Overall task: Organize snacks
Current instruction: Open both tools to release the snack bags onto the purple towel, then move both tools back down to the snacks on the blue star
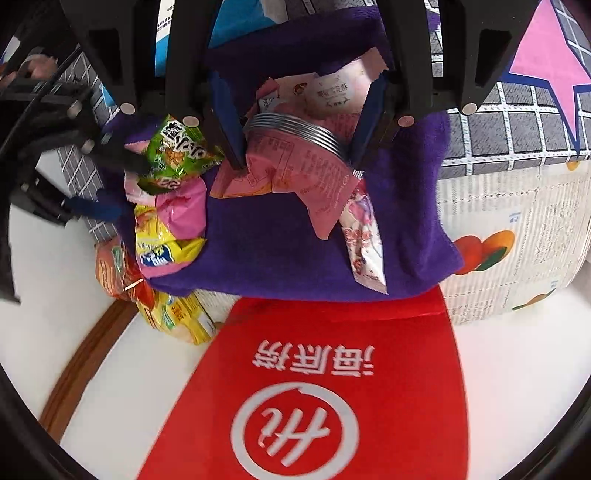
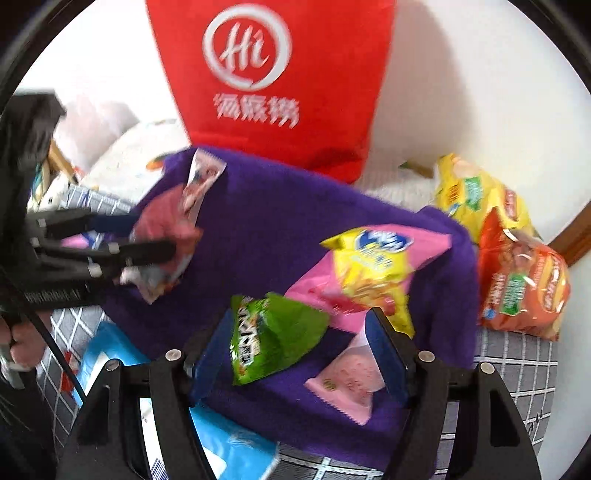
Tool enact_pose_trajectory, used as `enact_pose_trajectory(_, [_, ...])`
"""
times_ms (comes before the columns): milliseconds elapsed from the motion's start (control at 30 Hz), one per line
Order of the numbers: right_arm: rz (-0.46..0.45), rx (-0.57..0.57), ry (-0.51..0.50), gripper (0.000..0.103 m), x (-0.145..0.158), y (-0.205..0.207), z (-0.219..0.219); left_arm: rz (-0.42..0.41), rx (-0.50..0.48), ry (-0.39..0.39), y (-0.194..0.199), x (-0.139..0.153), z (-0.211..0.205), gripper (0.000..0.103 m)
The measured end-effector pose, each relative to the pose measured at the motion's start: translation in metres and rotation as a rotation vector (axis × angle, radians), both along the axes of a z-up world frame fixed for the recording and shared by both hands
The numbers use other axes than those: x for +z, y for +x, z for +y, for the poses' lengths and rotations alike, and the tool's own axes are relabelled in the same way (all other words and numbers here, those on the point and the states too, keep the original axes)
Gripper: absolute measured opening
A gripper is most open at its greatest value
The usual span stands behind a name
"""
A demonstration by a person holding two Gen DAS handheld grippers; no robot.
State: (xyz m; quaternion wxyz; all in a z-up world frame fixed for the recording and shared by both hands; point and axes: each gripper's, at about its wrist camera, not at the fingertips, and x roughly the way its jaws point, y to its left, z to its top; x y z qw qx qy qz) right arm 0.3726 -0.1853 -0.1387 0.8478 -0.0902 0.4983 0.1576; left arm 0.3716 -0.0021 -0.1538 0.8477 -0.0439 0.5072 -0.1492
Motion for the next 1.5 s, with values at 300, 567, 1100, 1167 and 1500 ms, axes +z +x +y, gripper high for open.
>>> enact_pose_trajectory(300, [-0.107,-0.087,0.007,0.072,0.017,0.0,-0.014,-0.003,-0.026,0.033,-0.004,0.001,-0.008,0.057])
enact_pose_trajectory(567, [-0.151,-0.137,-0.018,0.072,0.022,-0.001,-0.015,-0.046,-0.035,0.05,-0.008,0.013,-0.012,0.069])
enact_pose_trajectory(1100, [-0.157,-0.243,0.118,0.072,0.068,-0.061,-0.043,-0.123,-0.02,0.019,-0.033,0.064,-0.013,0.069])
enact_pose_trajectory(1167, [-0.145,-0.253,0.118,0.072,0.068,-0.081,-0.048,-0.148,-0.018,0.017,-0.041,0.077,-0.016,0.069])
enact_pose_trajectory(1500, [-0.089,-0.281,0.163,0.064,0.04,-0.194,-0.061,-0.186,0.004,0.031,-0.118,0.106,0.004,0.069])
